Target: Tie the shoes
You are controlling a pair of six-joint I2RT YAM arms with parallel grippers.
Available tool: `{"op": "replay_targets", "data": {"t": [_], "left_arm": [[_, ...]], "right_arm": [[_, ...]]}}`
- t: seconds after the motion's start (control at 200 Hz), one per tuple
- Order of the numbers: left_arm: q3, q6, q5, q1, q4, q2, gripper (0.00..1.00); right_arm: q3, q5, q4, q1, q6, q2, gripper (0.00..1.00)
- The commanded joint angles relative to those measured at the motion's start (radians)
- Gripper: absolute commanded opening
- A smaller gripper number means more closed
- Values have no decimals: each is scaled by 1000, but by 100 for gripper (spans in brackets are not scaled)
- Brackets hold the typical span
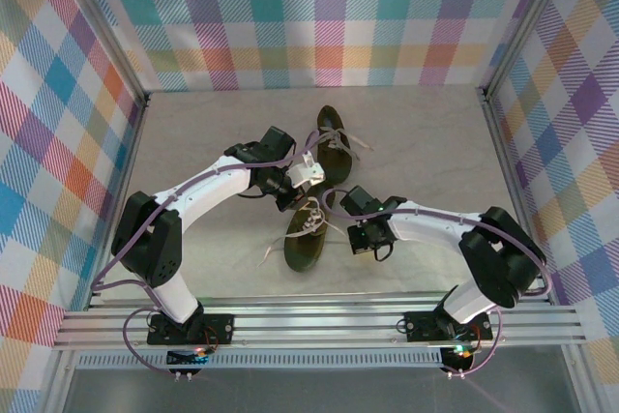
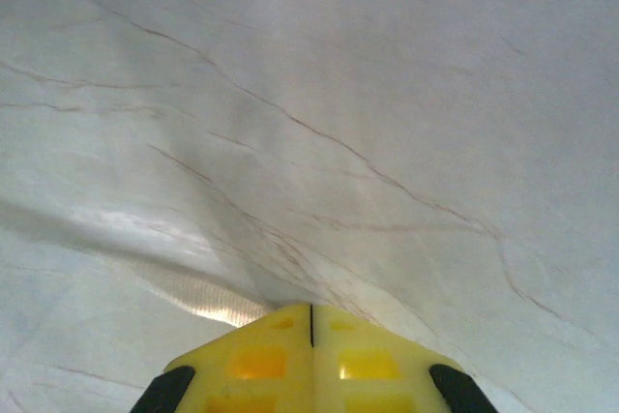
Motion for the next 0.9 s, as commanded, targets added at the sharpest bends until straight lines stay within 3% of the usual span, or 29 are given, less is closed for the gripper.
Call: {"op": "replay_targets", "data": {"t": [0.0, 0.155, 0.3, 0.415, 0.495, 0.585, 0.68, 0.76, 0.895], "left_arm": [[27, 24, 21, -6, -32, 6, 0], [20, 45, 30, -7, -40, -1, 0], [31, 60, 68, -16, -67, 18, 0], [37, 59, 66, -26, -70, 26, 0], [34, 52, 61, -26, -63, 24, 0], [41, 46, 61, -26, -65, 25, 0], [40, 32, 62, -21, -53, 28, 0], [46, 18, 71, -14, -51, 35, 0], [37, 14, 74, -6, -40, 29, 0]], "right_arm": [[-9, 79, -97, -1, 108, -36, 0], [-8, 105, -139, -8, 147, -38, 0], [-18, 49, -74, -8, 105, -73, 0], [-20, 64, -35, -8, 87, -153, 29], [-33, 89, 11, -7, 82, -234, 39], [-61, 48, 104, -7, 84, -322, 38], [-103, -98, 279, 1, 121, -377, 33], [-136, -160, 422, 15, 238, -379, 30], [-127, -115, 518, 61, 493, -329, 21]]}}
